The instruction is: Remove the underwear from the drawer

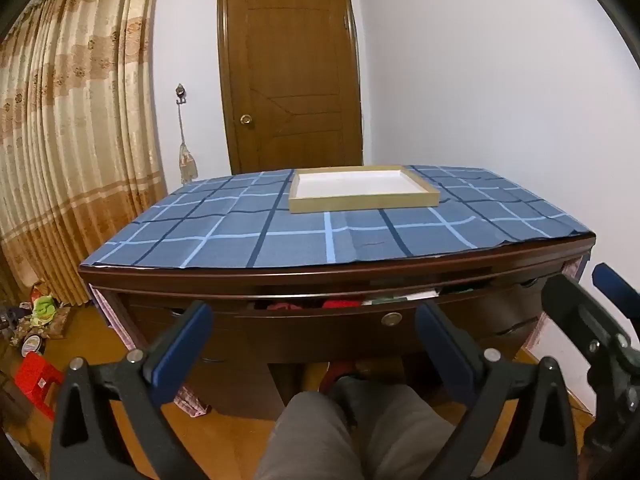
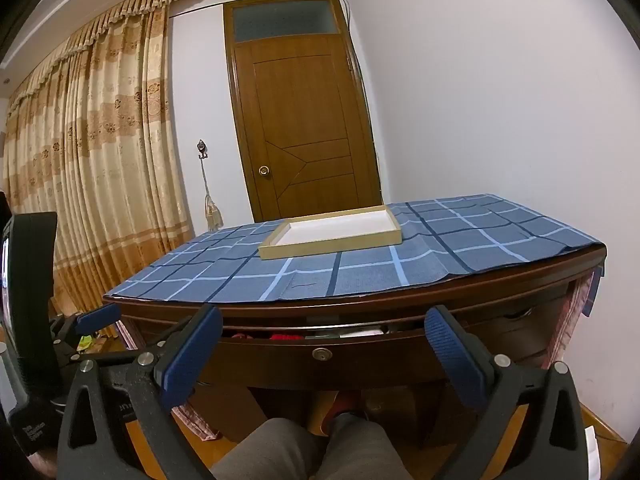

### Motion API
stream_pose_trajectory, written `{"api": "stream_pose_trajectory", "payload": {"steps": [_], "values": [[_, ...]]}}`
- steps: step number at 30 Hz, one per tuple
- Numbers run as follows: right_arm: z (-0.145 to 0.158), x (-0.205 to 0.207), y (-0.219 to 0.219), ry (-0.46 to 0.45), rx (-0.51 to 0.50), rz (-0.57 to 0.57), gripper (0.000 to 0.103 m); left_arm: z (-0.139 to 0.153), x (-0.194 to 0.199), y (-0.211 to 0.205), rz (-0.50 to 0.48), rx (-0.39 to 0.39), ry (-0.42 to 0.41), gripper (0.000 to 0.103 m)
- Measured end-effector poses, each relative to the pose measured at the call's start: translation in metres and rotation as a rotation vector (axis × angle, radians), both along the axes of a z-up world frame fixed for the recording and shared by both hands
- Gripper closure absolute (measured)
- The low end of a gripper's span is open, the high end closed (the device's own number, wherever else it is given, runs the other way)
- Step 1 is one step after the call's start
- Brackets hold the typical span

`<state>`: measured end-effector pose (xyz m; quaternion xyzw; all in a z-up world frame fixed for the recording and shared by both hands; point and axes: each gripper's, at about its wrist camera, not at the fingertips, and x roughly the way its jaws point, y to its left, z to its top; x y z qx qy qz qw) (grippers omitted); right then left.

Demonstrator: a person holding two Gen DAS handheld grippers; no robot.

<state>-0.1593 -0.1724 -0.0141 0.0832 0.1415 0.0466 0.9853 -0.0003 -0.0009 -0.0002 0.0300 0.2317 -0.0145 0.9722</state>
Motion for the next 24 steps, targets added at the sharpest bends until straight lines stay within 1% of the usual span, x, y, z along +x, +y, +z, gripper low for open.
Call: {"api": "stream_pose_trajectory", "payload": {"steps": [1,7,9,24], "values": [[0.0001,-0.0005,-0.0002,-0.011,0.005,0.000,0.000,-0.0001,-0.0001,-0.0005,-0.004,-0.003,0.000,0.000],[0.0013,-0.0026,-0.0007,-0.008,0.004,-0.003,0.000,-0.0003,0.0011,-0.0043,0.005,-0.013,0.004,0.000],[0.0021,-0.0042,-0.0007,-0.009,0.004,-0.003,0.001,-0.0006,0.0009,0.0040,-0.010,-0.031,0.006,0.000],[0.0009,0.0000,-0.0001,0.000,0.004,-0.001,0.000,-0.0018,0.0016,0.0025,-0.006,-0.027,0.007,0.000]]}}
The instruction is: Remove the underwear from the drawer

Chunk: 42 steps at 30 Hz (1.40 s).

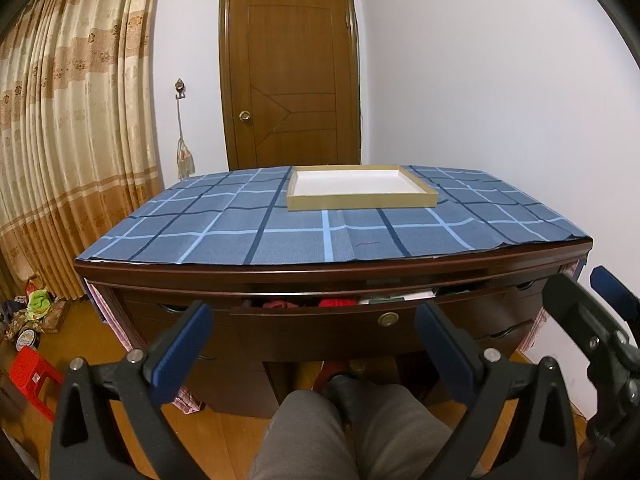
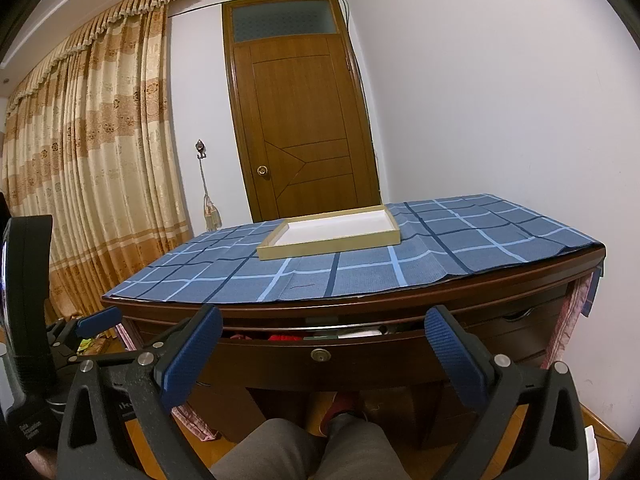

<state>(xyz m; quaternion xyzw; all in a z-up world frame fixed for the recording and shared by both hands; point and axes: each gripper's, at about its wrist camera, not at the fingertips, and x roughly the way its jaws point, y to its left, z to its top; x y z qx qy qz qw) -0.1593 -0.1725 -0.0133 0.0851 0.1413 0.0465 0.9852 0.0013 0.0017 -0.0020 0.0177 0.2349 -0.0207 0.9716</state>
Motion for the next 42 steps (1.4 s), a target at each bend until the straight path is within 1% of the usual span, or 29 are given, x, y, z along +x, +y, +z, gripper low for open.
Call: {"api": "stream_pose_trajectory", "payload": {"steps": [42], "values": [[-0.0033,0.0031,0.0006,0.003,-0.004,0.002,0.000,0.0002,0.0010,0.0008,0.000,-0.005,0.005,0.000]]}}
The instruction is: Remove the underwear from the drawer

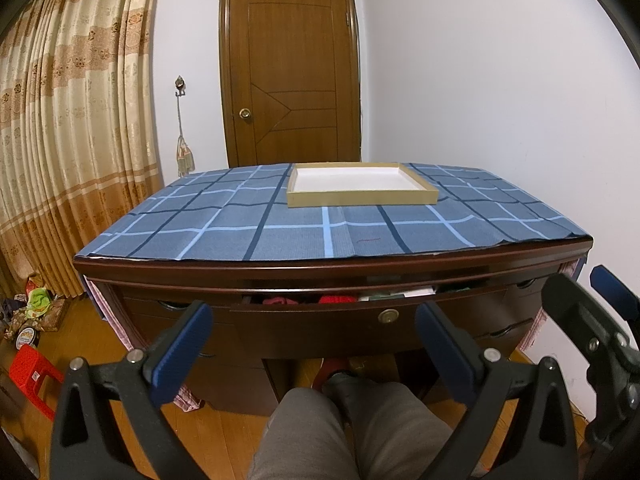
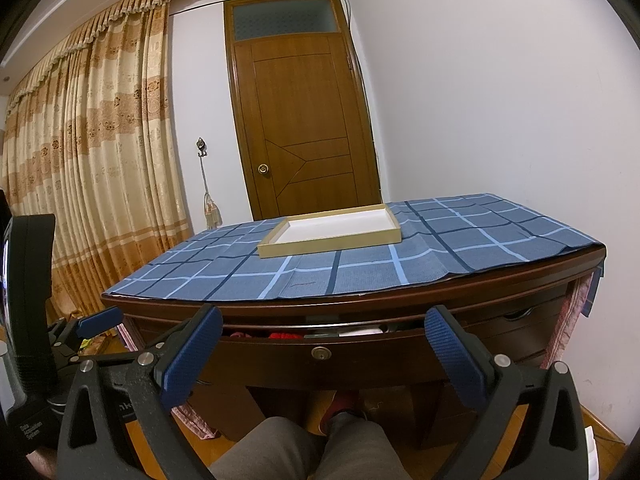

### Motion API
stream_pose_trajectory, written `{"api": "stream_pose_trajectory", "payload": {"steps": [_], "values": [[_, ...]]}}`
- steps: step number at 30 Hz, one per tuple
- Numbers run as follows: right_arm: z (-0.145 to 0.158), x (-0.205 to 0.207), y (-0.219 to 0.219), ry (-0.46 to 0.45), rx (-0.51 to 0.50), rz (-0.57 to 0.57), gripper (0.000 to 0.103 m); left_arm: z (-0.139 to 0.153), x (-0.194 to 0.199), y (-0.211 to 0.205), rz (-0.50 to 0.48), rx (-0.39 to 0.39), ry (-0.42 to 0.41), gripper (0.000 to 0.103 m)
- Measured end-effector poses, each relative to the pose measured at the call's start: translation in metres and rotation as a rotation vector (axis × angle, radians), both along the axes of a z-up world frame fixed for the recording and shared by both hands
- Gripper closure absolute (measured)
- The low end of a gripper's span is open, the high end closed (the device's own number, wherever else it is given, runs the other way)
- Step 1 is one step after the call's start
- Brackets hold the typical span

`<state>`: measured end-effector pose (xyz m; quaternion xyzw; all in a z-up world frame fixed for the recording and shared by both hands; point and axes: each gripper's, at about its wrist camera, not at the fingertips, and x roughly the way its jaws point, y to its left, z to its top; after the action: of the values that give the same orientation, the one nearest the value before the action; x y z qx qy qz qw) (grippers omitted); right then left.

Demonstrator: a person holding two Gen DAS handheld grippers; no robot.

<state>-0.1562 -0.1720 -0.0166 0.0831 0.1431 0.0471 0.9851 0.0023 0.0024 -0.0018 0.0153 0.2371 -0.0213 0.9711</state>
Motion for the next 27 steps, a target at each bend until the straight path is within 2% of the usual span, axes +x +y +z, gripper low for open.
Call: {"api": "stream_pose_trajectory", "payload": {"steps": [27], "values": [[-0.001,-0.002,0.002,0.004,0.000,-0.001,0.000,-0.012,-0.004,0.000,0.000,-0.002,0.011,0.000]]}}
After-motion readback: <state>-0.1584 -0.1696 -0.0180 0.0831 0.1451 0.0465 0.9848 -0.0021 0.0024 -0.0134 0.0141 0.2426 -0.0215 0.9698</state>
